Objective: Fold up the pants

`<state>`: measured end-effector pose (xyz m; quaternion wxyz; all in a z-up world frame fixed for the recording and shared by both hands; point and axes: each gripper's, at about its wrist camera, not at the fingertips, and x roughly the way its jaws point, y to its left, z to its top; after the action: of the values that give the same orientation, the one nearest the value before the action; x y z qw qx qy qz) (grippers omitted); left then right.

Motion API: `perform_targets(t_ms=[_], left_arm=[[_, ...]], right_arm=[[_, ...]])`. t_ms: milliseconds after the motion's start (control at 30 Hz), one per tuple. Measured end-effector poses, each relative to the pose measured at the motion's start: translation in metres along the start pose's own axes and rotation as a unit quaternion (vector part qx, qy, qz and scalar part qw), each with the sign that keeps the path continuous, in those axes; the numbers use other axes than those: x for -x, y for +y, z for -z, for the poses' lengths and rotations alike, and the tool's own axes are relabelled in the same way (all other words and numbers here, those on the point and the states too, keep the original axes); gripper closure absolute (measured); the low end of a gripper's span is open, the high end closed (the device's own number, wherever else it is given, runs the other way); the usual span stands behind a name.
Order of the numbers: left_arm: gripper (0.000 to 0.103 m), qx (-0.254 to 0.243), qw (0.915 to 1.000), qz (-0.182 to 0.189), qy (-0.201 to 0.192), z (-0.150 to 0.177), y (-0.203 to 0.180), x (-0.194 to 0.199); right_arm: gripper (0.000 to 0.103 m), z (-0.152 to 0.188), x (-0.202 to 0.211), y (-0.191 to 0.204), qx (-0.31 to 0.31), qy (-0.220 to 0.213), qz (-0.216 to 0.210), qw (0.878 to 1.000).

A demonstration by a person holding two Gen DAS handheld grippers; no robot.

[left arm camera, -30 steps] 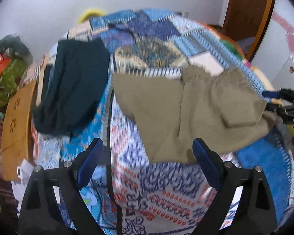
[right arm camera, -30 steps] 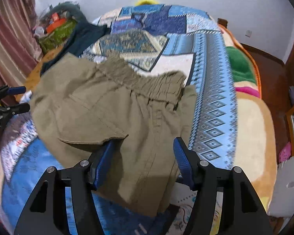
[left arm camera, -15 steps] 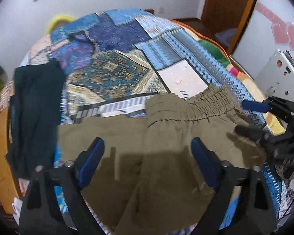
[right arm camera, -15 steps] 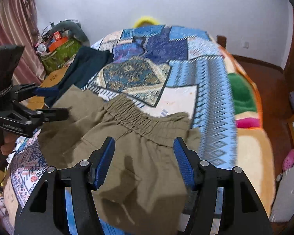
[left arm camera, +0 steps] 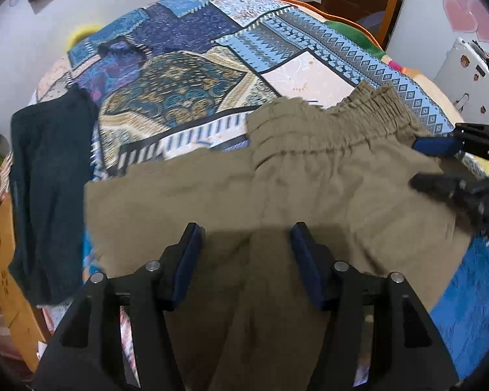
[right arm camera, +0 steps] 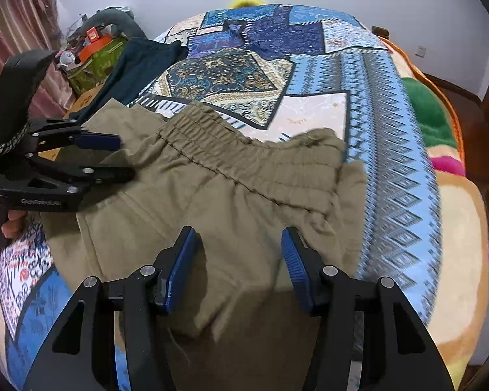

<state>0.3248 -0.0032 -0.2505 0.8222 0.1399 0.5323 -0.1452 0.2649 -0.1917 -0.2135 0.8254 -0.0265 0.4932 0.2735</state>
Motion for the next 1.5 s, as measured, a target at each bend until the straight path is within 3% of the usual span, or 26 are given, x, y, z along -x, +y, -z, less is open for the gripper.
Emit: perform_targets(t_ms=[367,500,567,733,833,1000,1100,1367,1500], left_arm=[[0.042,0.045,0.9984,0.02,-0.028,0.042,0.025,0.035],[0.043,0.064,0.9971,0.023,-0.036,0.053,0.029,0.043],[0.043,0.069,0.9971,-0.003,-0.031,0.061,0.033,0.045],[0.041,0.116,0.9922,0.034,-0.029,0.081,0.054,0.049],[0.041,0.121,0.9918,0.028,-0.031,0.085,0.054,0.054],[0.041,0.14,0.9897,0.005,-0.031,0.09,0.052,0.066],[0.042,0.154,0.9872,-0.028,-0.028,0.092,0.057,0.072],[0.042,0.188,0.98,0.017,-0.062,0.076,0.071,0.09],[0.042,0.186,0.9806,0.037,-0.051,0.058,0.069,0.074]], right_arm=[[0.058,0.03,0.028,-0.006,0.005,-0.011,0.06,0.998],[0.058,0.04,0.037,-0.013,-0.016,-0.012,0.058,0.998],[0.058,0.044,0.041,-0.014,-0.025,-0.016,0.058,0.998],[0.058,0.054,0.047,-0.013,-0.038,-0.018,0.059,0.997],[0.058,0.059,0.053,-0.014,-0.05,-0.023,0.06,0.997],[0.056,0.067,0.063,-0.014,-0.063,-0.029,0.068,0.995],[0.056,0.07,0.069,-0.015,-0.068,-0.029,0.071,0.995],[0.051,0.055,0.081,-0.015,-0.091,-0.063,0.053,0.992],[0.05,0.04,0.066,-0.017,-0.095,-0.065,0.048,0.992]])
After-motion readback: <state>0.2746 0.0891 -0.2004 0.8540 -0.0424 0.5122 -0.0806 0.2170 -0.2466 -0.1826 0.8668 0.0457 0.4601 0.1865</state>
